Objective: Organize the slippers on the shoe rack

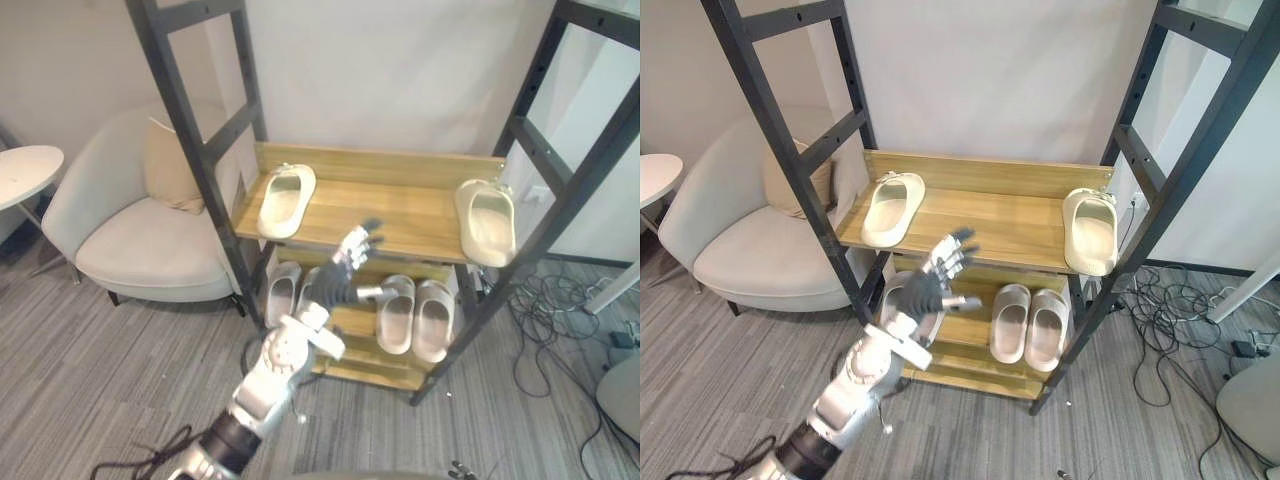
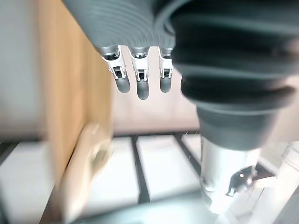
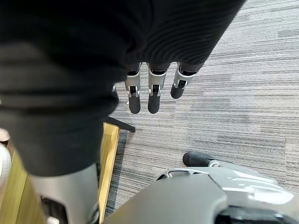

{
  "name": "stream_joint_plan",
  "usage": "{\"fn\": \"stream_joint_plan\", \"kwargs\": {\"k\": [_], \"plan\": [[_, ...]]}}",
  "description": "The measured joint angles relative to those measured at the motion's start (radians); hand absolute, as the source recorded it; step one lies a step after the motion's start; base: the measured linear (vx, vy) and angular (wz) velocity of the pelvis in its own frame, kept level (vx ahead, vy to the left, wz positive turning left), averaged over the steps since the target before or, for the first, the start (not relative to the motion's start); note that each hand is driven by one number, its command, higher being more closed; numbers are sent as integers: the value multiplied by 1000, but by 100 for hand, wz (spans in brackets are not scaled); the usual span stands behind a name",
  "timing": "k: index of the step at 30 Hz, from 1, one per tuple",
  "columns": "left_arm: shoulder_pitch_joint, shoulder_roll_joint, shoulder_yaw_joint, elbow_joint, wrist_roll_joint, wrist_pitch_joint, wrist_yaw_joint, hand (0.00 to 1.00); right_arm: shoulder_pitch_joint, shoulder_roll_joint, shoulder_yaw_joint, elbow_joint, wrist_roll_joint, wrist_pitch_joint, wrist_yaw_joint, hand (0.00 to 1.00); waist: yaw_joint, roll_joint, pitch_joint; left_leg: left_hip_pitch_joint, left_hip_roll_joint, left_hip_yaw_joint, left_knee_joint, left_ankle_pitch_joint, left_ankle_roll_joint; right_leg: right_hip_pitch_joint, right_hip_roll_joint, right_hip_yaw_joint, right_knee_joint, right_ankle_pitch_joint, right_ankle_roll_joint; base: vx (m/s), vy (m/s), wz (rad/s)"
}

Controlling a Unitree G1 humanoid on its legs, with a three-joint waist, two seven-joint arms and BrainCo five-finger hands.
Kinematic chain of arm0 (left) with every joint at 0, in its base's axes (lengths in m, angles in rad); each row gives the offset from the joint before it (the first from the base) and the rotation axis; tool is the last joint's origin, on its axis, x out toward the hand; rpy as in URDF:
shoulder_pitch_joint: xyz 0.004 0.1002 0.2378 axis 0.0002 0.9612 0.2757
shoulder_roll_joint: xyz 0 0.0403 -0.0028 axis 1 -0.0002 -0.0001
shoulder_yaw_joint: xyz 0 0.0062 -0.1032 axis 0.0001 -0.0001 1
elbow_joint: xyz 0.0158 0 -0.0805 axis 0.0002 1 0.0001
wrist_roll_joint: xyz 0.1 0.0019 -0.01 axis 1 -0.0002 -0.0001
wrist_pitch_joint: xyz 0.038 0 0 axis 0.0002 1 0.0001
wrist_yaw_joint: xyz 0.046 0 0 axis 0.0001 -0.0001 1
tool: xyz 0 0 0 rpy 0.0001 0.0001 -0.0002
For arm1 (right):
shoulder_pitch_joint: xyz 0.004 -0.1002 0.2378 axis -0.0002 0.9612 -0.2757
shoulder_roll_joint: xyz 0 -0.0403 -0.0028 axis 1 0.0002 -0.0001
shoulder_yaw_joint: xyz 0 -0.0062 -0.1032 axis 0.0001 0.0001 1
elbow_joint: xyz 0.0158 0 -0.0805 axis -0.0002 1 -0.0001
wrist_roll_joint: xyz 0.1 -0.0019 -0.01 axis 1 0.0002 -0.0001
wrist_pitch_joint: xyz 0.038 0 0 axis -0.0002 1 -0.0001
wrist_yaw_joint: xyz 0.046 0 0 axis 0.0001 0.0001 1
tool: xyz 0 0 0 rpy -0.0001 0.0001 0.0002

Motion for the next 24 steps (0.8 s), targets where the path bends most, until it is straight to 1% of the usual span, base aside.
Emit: {"fn": "stream_joint_plan", "kwargs": {"k": [1, 4, 7, 8, 9, 11, 12, 14, 16, 18, 20, 22, 24], "plan": [[-33, 21, 47, 38, 14, 0, 21, 0, 0, 0, 0, -10, 0, 0, 6, 0, -9, -3, 2, 9, 1, 11, -8, 0, 0, 0, 1, 8, 0, 1, -1, -25, 27, -18], [-94, 62, 118, 116, 34, 1, 58, 0, 1, 0, -2, -10, 0, 4, 15, 0, -28, -8, 5, 9, 0, 21, -10, 0, 0, -8, 1, 20, -2, 5, -3, -38, 25, -16], [-174, 116, 186, 209, 53, 4, 89, 0, -2, 0, -8, -13, 0, 5, 20, 0, -31, -10, 9, 4, 0, 54, -13, -1, 1, -34, 3, 53, -7, 9, -3, -37, 26, -32], [-220, 149, 212, 253, 61, 5, 97, 0, -3, 2, -23, -14, 0, 5, 22, 0, -33, -9, 9, -11, 0, 65, -12, -3, 0, -54, 4, 64, -7, 10, -3, -22, 6, -23], [-236, 160, 220, 267, 63, 6, 98, 0, -3, 3, -29, -14, 0, 5, 22, 0, -35, -8, 9, -14, 0, 66, -12, -3, 0, -58, 4, 65, -7, 11, -3, -15, -1, -16], [-308, 215, 241, 330, 74, 8, 116, 0, -7, 8, -50, -16, 1, 5, 25, 0, -40, -5, 17, -31, 1, 73, -12, -3, 0, -80, 6, 76, -6, 17, -1, 19, -9, -18], [-365, 264, 267, 388, 90, 17, 121, 0, -19, 8, -63, -17, 0, 6, 29, 0, -42, 3, 34, -33, 3, 94, -12, -5, -2, -92, 10, 92, -1, 22, -2, 42, -11, -30], [-400, 293, 272, 422, 92, 25, 128, 0, -23, 9, -70, -19, 1, 6, 32, 0, -46, 8, 40, -42, 2, 97, -12, -5, -2, -105, 11, 101, -1, 25, -3, 32, -7, -20], [-468, 346, 275, 467, 92, 29, 136, 0, -29, 9, -73, -40, 0, 7, 38, 0, -48, 17, 51, -70, 2, 114, -12, -5, -2, -142, 13, 117, 0, 34, -8, 32, -13, -24], [-511, 374, 275, 515, 96, 31, 136, 0, -36, 9, -73, -42, 1, 7, 39, 0, -52, 22, 58, -77, 2, 120, -11, -5, -2, -156, 15, 129, 0, 36, -10, 32, -22, -24], [-553, 394, 273, 562, 101, 34, 136, 0, -39, 9, -73, -49, 1, 6, 39, 0, -59, 27, 66, -83, 1, 121, -10, -5, -1, -168, 15, 141, 0, 37, -11, 27, -22, -19], [-603, 413, 271, 606, 113, 37, 136, 0, -47, 9, -73, -52, 12, 3, 39, 0, -66, 34, 79, -102, -1, 126, -9, -7, 2, -191, 14, 149, 0, 43, -20, -1, -22, -13], [-636, 429, 271, 639, 133, 49, 135, 0, -66, 11, -75, -51, 18, 5, 39, 0, -70, 38, 94, -115, -3, 130, -7, -9, 5, -207, 14, 159, 0, 48, -22, -32, -17, -12]]}}
